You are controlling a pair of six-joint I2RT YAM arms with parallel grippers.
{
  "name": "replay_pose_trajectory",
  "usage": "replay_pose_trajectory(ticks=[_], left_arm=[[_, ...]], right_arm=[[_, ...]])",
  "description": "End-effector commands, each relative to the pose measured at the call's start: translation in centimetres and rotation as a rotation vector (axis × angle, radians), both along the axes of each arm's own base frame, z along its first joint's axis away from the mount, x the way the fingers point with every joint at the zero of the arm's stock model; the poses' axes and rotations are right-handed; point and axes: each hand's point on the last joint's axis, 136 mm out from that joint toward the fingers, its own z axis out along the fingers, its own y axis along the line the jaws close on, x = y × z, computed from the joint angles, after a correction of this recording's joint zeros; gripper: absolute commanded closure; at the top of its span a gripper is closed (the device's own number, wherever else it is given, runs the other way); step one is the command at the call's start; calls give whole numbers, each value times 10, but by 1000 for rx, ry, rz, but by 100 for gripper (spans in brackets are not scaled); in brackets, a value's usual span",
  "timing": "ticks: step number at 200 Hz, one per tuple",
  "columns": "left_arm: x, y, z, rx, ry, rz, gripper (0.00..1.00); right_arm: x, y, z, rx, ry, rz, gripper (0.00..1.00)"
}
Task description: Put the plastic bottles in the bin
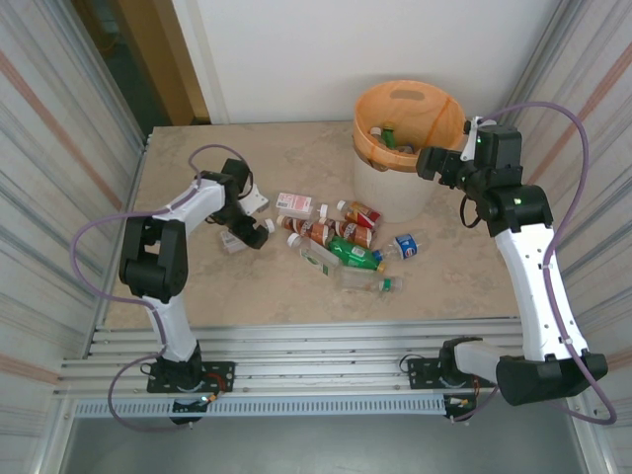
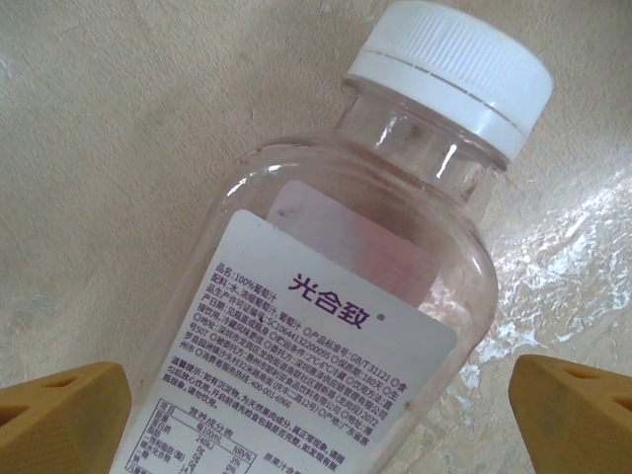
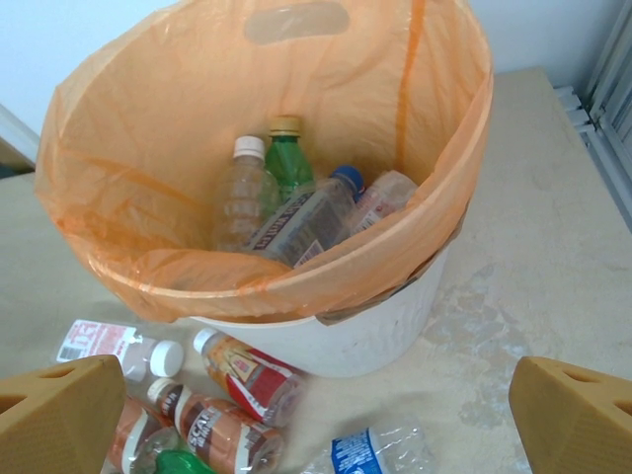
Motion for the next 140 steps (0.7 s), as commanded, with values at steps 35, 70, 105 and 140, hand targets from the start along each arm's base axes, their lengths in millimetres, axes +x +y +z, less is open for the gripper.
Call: replay_pose_trajectory(ticks=[35,70,105,140], left_arm=[[-22,23,-23,43,108,31,1],[-21,26,-31,52,121,40,1],[-20,27,-32,51,121,54,9],[-23,27,-33,53,128,61,14]], right_arm=[[1,-1,8,6,-26,-21,2],[0,0,10,11,-37,-16,2],[-1,0,11,8,-39,-18,2],[-3,0,11,6,-42,-15,2]])
